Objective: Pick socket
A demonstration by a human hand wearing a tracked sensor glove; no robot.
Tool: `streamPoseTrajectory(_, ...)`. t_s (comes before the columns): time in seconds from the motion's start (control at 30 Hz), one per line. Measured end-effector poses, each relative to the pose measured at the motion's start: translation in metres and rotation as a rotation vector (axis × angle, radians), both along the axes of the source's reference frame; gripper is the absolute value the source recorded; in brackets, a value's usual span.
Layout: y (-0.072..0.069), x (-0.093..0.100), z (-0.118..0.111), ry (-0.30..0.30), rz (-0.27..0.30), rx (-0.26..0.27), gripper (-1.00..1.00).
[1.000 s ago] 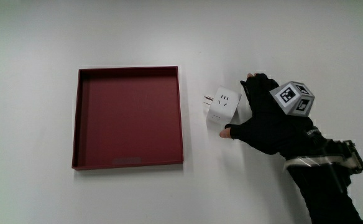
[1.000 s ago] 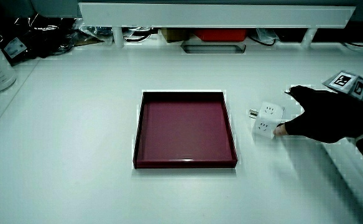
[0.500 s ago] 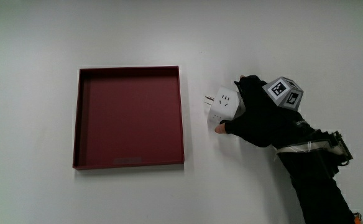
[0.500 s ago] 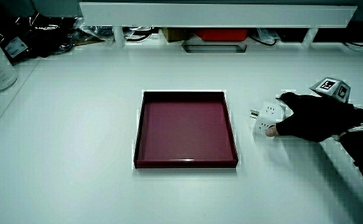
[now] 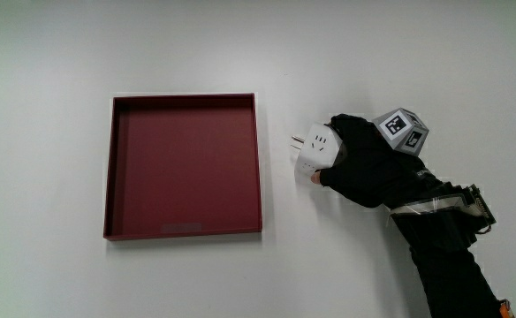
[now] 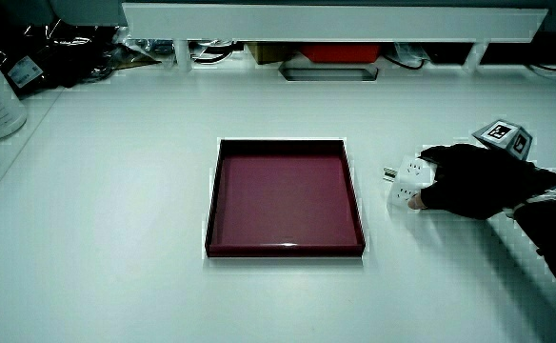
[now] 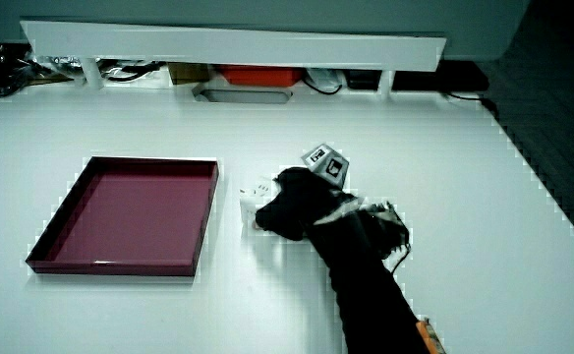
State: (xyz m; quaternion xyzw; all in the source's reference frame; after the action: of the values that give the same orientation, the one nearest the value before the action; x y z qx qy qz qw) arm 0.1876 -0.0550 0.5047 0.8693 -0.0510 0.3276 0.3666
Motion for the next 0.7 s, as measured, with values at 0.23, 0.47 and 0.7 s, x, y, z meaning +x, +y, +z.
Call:
streamPoseTrajectory(0.23, 0.003, -0.001, -0.001, -0.05, 0.006, -0.039, 0.82)
streamPoseTrajectory(0.47, 0.003, -0.002, -0.005, -0.018, 0.0, 0.076, 1.0)
streamPoseTrajectory(0.7, 0.0, -0.016, -0.028, -0.062, -0.042, 0.13, 1.0)
